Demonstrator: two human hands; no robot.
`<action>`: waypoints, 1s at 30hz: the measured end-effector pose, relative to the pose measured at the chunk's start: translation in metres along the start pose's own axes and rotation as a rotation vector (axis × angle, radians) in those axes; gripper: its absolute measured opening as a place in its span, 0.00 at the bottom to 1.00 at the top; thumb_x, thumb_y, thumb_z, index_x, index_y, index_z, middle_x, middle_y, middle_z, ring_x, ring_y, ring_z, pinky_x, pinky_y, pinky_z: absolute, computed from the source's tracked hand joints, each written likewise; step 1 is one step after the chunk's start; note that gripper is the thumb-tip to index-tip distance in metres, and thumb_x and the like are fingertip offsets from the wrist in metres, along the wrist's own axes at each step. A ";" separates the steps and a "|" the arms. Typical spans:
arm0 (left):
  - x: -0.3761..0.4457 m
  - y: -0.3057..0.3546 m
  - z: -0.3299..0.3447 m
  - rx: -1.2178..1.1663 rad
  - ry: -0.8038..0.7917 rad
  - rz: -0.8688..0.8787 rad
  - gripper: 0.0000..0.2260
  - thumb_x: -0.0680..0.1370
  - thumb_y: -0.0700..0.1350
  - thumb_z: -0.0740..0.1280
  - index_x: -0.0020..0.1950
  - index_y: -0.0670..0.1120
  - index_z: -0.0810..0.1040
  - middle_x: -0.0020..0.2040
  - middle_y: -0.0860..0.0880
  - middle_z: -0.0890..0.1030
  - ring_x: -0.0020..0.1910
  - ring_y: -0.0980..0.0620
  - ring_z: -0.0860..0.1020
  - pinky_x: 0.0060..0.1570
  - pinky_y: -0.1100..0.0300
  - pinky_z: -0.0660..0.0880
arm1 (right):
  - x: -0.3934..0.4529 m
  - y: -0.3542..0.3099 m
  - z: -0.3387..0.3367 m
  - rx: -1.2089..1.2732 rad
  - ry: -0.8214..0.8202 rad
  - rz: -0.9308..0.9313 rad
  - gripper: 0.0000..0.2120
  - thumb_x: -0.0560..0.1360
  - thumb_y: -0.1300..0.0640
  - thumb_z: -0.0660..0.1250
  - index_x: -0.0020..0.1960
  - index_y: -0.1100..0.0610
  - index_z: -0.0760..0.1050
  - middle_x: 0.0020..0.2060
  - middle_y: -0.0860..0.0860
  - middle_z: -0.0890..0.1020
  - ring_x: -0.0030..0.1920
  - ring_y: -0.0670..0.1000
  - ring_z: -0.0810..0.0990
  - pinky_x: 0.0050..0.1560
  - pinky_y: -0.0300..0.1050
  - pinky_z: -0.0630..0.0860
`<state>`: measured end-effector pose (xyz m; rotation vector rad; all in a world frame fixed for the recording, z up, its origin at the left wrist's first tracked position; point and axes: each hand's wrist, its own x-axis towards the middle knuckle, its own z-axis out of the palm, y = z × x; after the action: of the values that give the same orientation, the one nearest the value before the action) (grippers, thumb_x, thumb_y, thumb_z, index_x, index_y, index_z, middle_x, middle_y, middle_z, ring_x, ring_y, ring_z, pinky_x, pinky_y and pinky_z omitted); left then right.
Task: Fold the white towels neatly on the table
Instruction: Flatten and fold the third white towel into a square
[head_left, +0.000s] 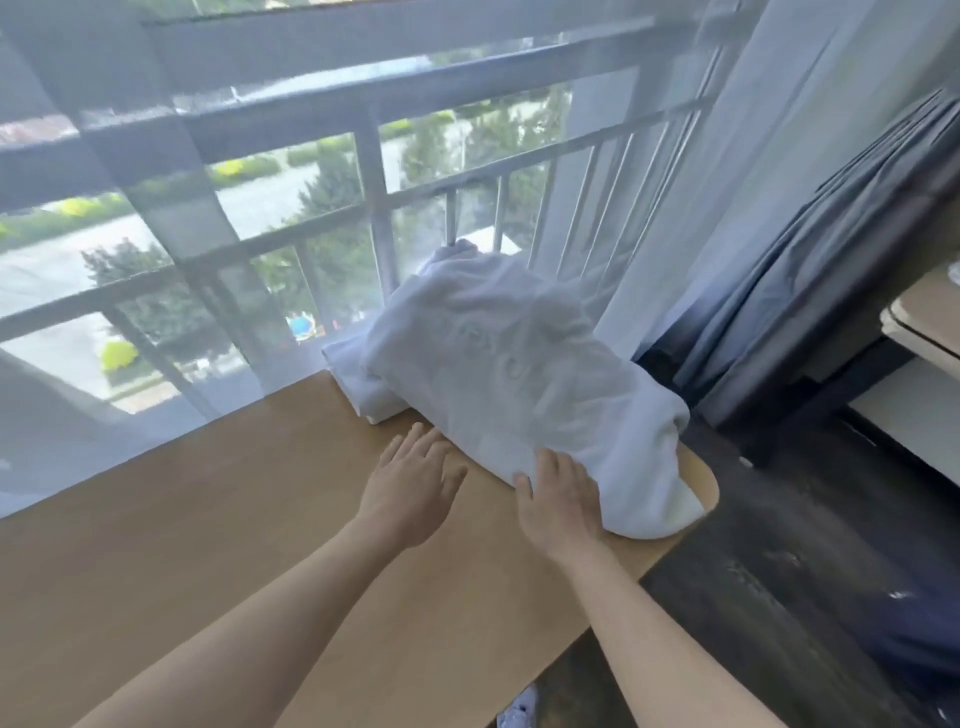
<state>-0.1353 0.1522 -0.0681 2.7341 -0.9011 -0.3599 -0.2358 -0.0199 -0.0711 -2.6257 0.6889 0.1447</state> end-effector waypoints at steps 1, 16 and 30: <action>0.014 0.008 0.003 0.003 0.035 0.002 0.23 0.85 0.58 0.50 0.76 0.50 0.66 0.80 0.52 0.60 0.81 0.52 0.49 0.78 0.55 0.45 | 0.012 0.009 -0.004 -0.017 0.012 -0.009 0.22 0.84 0.47 0.52 0.73 0.56 0.64 0.68 0.53 0.72 0.69 0.55 0.67 0.70 0.51 0.63; 0.187 0.027 0.070 0.252 0.271 0.262 0.31 0.82 0.62 0.54 0.80 0.45 0.61 0.81 0.46 0.59 0.80 0.47 0.55 0.78 0.48 0.57 | 0.169 0.075 0.038 -0.131 0.217 -0.063 0.38 0.78 0.35 0.56 0.76 0.62 0.62 0.70 0.59 0.70 0.73 0.63 0.65 0.75 0.61 0.58; 0.205 0.016 0.096 0.200 0.533 0.316 0.21 0.83 0.55 0.57 0.67 0.44 0.78 0.63 0.46 0.79 0.71 0.46 0.71 0.75 0.51 0.60 | 0.193 0.083 0.056 -0.115 0.507 -0.137 0.18 0.84 0.46 0.55 0.54 0.59 0.75 0.42 0.55 0.75 0.41 0.57 0.73 0.44 0.52 0.70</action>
<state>-0.0136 0.0013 -0.1857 2.5769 -1.2203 0.5173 -0.1076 -0.1476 -0.1915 -2.8311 0.6670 -0.5538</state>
